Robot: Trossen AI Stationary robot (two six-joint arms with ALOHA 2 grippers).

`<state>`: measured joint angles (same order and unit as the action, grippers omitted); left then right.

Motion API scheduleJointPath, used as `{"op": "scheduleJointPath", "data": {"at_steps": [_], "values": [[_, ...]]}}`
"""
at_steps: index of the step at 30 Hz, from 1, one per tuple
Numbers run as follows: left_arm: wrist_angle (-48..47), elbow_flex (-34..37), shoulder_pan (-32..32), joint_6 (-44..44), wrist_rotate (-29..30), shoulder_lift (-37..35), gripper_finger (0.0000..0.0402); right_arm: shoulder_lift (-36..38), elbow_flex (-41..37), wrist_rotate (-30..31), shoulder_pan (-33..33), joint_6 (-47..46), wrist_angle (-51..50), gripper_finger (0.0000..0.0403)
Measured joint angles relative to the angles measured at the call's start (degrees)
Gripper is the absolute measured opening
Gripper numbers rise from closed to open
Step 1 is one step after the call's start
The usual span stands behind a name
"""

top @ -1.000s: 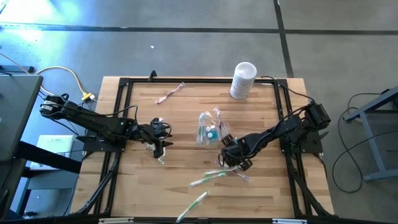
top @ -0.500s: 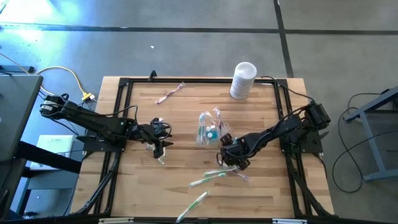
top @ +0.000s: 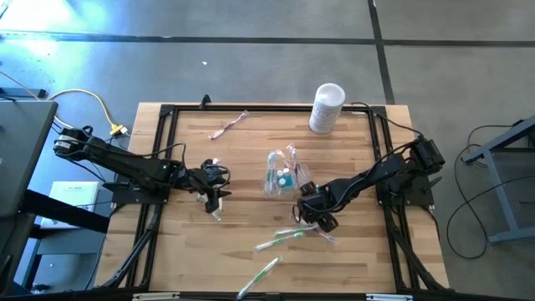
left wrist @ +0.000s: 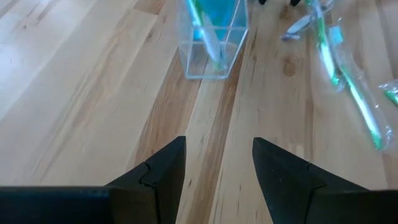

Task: Pick & Place toothbrushing station
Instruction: Put the blue mouthwash bottle into the transparent organizer

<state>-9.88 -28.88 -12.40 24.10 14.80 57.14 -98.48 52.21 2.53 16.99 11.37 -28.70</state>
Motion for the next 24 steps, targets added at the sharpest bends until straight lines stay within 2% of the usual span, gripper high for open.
{"op": "scheduleJointPath", "data": {"at_steps": [6, 11, 24], "values": [[1.29, 1.53, 0.00, 0.39, -0.01, 0.00, 0.0180, 0.03, -0.11, 0.51, 0.05, -9.64, -0.25, 0.0293], [2.20, 1.53, 0.00, 0.32, -0.06, 0.00, 0.0180, 0.03, -0.11, 0.19, -0.70, -0.75, 0.62, 0.0293], [2.96, 1.55, 0.00, 0.19, -0.10, 0.00, 0.0180, -0.08, -0.13, -2.89, -0.85, -2.62, 6.57, 0.0293]]}}
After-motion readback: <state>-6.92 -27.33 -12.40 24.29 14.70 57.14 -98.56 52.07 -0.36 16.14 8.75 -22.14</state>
